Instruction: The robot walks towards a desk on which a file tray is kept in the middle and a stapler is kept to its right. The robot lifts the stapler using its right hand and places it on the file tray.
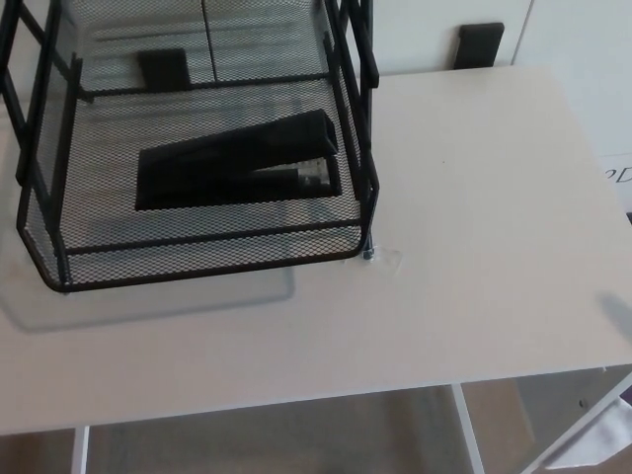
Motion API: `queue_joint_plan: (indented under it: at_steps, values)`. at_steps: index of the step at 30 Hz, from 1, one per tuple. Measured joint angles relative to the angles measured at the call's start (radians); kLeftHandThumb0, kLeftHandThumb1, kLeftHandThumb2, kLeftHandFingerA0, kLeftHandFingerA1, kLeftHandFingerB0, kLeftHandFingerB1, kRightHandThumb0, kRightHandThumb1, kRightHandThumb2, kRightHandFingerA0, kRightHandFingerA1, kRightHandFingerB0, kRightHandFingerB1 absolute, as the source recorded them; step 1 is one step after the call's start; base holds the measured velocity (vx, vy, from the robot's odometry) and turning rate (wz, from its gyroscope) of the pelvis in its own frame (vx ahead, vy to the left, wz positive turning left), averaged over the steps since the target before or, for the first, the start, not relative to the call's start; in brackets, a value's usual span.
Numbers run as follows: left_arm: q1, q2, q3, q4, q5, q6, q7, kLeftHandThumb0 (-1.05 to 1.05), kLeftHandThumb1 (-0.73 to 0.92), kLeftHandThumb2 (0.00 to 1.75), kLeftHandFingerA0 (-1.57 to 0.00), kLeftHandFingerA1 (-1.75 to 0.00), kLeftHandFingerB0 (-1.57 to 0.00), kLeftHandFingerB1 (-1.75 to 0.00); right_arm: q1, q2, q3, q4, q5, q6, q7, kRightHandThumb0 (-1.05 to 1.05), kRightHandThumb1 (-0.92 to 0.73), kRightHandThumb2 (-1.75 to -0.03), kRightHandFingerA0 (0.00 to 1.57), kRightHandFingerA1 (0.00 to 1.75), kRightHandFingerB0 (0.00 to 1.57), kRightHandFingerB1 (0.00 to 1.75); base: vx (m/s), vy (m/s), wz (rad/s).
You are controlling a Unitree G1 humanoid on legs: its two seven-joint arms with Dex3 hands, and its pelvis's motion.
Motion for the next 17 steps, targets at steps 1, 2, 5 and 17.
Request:
queue_joint_plan:
  at_steps: [1, 2, 5, 17]
  values:
    - [0.000, 0.000, 0.000, 0.000, 0.000, 0.000, 0.000, -0.71, 0.71, 1.06, -0.48, -0.59, -0.30, -0.50, 0.011, 0.012, -0.018, 0.018, 0.009, -0.001, -0.005, -1.04, -0.68, -1.09, 0.00, 0.70, 0.02, 0.23, 0.00, 0.000, 0.00]
    - [0.000, 0.000, 0.000, -0.001, 0.000, 0.000, 0.000, -0.71, 0.71, 1.06, -0.48, -0.59, -0.30, -0.50, 0.041, 0.039, -0.063, 0.061, 0.024, -0.002, -0.021, -1.04, -0.68, -1.09, 0.00, 0.70, 0.02, 0.23, 0.00, 0.000, 0.00]
    - [0.003, 0.000, 0.000, 0.002, 0.000, 0.000, 0.000, -0.70, 0.71, 1.04, -0.48, -0.58, -0.30, -0.51, 0.120, 0.102, -0.144, 0.139, 0.051, 0.023, -0.054, -1.03, -0.65, -1.03, 0.00, 0.35, 0.00, 0.14, 0.00, 0.000, 0.00]
    - [-0.007, 0.006, -0.015, 0.046, 0.002, 0.000, -0.004, -0.71, 0.71, 1.06, -0.49, -0.59, -0.30, -0.50, 0.331, 0.173, -0.222, 0.535, 0.174, 0.096, -0.156, -0.69, -0.41, -0.78, 0.19, 0.76, 0.02, 0.49, 0.00, 0.001, -0.02]
